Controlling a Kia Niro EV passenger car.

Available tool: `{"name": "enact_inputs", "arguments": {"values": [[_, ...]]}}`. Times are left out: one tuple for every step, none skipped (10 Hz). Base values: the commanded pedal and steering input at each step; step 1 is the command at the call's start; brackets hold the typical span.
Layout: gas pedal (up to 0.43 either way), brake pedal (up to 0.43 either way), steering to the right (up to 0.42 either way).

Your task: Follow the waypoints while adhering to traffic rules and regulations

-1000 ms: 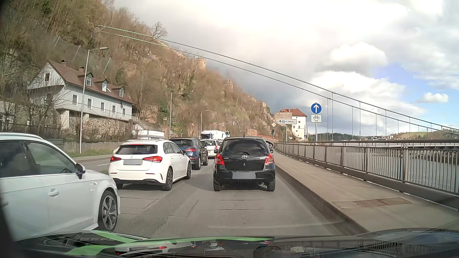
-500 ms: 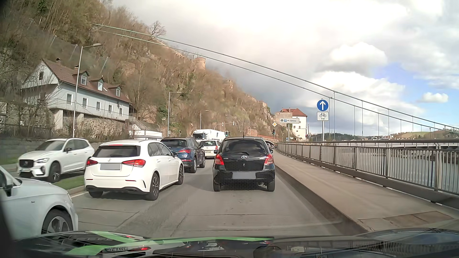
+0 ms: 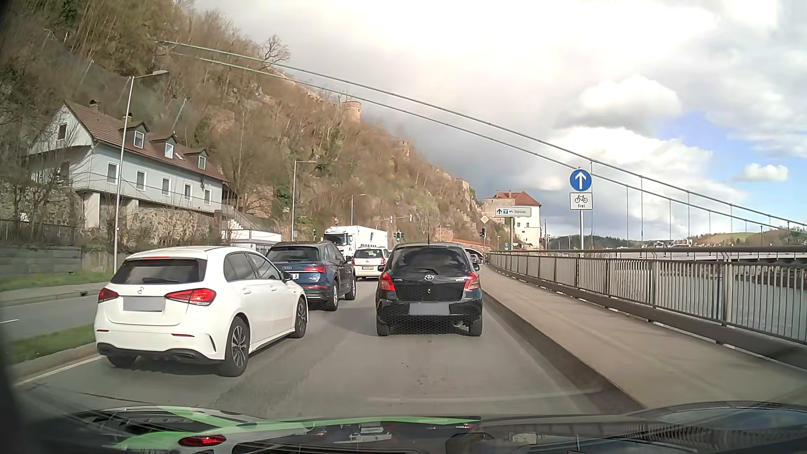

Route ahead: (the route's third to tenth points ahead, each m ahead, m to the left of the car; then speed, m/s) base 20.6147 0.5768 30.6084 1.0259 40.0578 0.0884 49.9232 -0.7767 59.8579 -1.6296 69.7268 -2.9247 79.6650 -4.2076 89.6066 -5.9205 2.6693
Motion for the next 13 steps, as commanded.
{"name": "enact_inputs", "arguments": {"values": [[0.028, 0.0, -0.008], [0.039, 0.0, -0.008], [0.039, 0.0, -0.008], [0.079, 0.0, -0.008], [0.079, 0.0, -0.008], [0.079, 0.0, -0.007], [0.079, 0.0, -0.007], [0.079, 0.0, -0.007], [0.079, 0.0, -0.006], [0.087, 0.0, -0.006], [0.087, 0.0, -0.006], [0.087, 0.0, -0.004], [0.11, 0.0, -0.004]]}}
